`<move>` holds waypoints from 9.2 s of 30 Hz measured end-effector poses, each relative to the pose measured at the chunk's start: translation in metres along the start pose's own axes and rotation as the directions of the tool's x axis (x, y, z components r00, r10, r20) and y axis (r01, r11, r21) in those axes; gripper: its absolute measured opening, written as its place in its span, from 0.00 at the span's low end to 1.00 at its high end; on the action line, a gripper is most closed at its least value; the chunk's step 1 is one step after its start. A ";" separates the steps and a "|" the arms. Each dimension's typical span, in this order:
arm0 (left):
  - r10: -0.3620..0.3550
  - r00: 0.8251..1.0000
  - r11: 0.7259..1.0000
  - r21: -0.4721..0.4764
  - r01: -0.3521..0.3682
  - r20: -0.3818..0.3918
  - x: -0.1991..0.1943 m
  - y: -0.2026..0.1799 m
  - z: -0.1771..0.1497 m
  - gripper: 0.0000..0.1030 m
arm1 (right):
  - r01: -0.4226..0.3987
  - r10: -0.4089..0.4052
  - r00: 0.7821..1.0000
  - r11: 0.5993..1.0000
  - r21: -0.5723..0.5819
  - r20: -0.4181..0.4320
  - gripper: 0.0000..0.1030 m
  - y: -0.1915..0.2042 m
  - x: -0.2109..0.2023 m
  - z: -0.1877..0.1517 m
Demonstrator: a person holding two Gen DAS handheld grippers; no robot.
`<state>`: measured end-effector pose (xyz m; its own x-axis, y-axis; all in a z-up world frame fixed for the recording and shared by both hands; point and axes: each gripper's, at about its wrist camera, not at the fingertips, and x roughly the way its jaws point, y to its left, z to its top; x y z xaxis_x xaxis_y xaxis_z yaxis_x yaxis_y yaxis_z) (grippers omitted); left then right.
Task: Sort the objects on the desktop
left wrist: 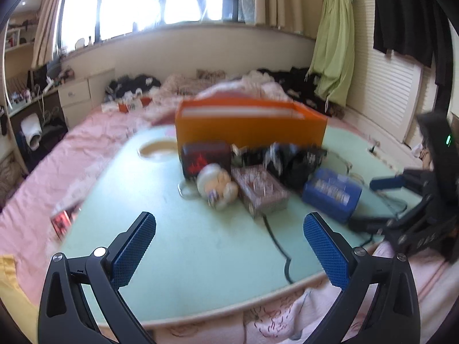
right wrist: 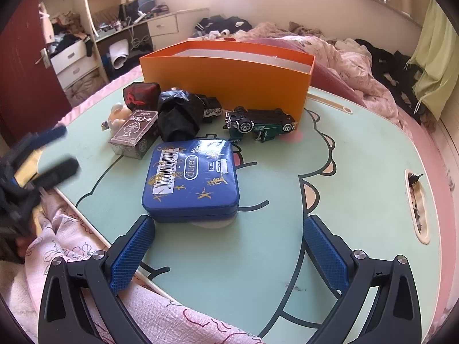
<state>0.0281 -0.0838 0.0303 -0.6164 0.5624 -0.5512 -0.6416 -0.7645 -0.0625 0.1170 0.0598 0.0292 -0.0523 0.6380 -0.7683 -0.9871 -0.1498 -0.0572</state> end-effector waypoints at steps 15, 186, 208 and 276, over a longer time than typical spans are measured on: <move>-0.144 0.989 0.989 0.018 0.144 -0.018 0.045 -0.027 0.138 0.81 | -0.015 0.015 1.000 1.000 -0.015 0.003 1.00 0.000 0.000 0.000; -0.030 0.999 0.999 0.039 0.031 -0.031 0.042 -0.026 -0.022 1.00 | -0.282 0.305 0.952 0.854 -0.438 -0.017 0.94 -0.018 0.009 0.007; 0.053 0.974 0.996 -0.057 -0.067 -0.219 0.089 -0.021 0.134 1.00 | -0.301 0.327 0.945 0.834 -0.463 -0.024 0.99 -0.012 0.007 0.005; -0.273 0.788 0.952 -0.272 0.140 -0.552 0.224 -0.026 0.166 0.46 | -0.320 0.351 0.936 0.810 -0.491 -0.031 0.99 -0.012 0.007 0.004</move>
<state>-0.1687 0.1142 0.0467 -0.0582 0.4780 -0.8764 -0.5728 -0.7351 -0.3628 0.1282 0.0694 0.0273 -0.3906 0.5208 -0.7591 -0.7088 -0.6963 -0.1130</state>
